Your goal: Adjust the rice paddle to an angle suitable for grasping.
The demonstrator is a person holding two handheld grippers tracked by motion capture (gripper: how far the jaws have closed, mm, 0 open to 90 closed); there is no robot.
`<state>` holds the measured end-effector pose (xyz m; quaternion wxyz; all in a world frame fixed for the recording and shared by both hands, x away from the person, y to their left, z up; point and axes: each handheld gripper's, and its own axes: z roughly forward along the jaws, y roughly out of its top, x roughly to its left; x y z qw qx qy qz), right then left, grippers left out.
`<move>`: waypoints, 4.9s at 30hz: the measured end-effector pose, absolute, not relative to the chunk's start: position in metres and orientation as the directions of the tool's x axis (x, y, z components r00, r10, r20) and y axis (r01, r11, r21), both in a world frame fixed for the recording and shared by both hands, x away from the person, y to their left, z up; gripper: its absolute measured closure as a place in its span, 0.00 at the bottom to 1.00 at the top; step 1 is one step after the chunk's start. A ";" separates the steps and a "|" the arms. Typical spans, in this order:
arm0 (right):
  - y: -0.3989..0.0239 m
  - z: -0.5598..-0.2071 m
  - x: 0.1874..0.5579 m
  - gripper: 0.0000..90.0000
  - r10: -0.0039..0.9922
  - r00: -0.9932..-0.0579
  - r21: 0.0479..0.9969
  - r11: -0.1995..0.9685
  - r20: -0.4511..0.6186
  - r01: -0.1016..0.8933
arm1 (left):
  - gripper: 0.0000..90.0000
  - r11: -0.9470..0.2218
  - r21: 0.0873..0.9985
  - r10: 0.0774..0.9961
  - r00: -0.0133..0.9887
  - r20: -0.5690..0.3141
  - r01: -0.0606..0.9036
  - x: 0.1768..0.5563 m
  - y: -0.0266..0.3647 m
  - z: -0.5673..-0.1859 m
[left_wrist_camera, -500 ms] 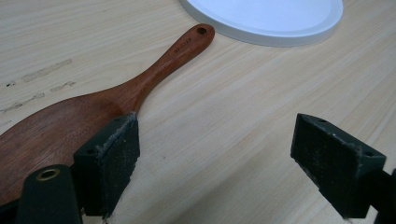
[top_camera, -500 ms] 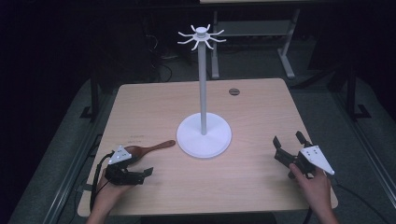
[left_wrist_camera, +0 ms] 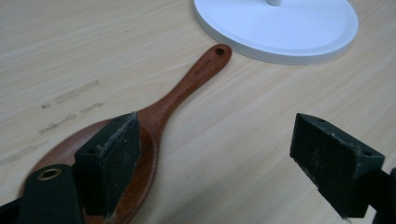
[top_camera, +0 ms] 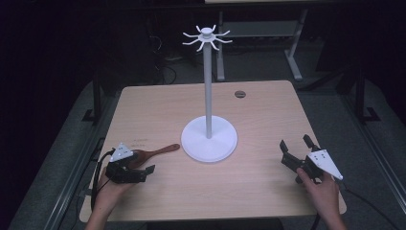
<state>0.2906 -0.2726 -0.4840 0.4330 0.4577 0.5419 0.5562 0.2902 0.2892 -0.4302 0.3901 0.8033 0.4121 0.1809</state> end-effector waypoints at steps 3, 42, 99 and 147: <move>-0.273 -0.484 0.291 0.15 0.978 -0.205 0.999 -0.037 0.040 0.016 | 0.18 -0.365 0.777 0.805 0.594 -0.013 0.512 0.295 0.291 -0.427; -0.272 -0.484 0.291 0.15 0.978 -0.204 0.999 -0.036 0.039 0.017 | 1.00 -0.319 0.700 0.898 0.440 0.007 0.639 0.374 0.346 -0.458; -0.273 -0.484 0.291 0.15 0.978 -0.204 0.999 -0.039 0.042 0.019 | 1.00 -0.350 0.665 0.850 0.523 -0.072 0.660 0.298 0.333 -0.455; -0.273 -0.484 0.291 0.14 0.978 -0.204 0.999 -0.035 0.037 0.017 | 1.00 -0.433 0.640 0.770 0.629 -0.103 0.635 0.283 0.309 -0.452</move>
